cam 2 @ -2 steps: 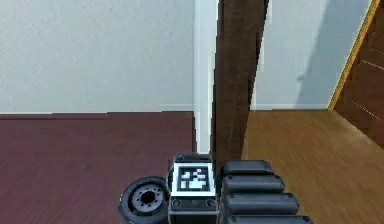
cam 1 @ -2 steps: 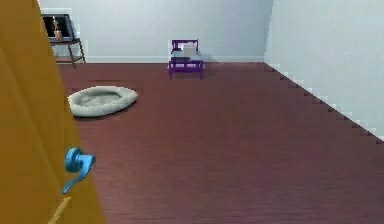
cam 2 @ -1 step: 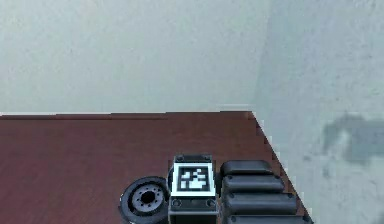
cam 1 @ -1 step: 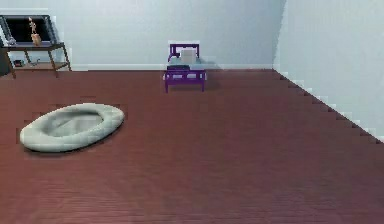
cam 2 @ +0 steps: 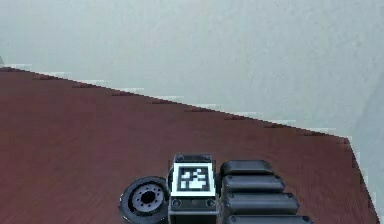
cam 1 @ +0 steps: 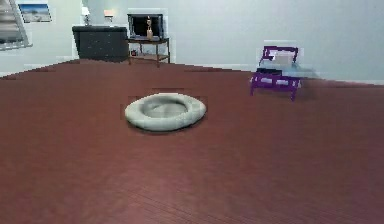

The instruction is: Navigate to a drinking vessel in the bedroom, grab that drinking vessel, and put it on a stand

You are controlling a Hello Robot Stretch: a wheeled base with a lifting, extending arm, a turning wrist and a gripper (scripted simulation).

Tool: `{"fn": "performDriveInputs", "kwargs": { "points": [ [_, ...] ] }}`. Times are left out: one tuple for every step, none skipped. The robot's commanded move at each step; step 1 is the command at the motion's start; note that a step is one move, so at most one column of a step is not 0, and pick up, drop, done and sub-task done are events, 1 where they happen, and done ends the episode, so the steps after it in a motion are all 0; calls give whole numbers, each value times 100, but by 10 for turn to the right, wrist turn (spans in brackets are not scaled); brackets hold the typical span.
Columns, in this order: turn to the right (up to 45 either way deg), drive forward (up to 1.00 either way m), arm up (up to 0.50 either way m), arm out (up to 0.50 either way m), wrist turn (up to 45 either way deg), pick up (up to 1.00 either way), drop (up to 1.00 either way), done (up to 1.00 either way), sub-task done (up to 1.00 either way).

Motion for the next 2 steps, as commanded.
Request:
{"fn": "performDriveInputs", "kwargs": {
  "points": [
    [0, 60, 0, 0, 0, 0, 0, 0, 0],
    [-450, 0, 0, 0, 0, 0, 0, 0, 0]
  ]
}}
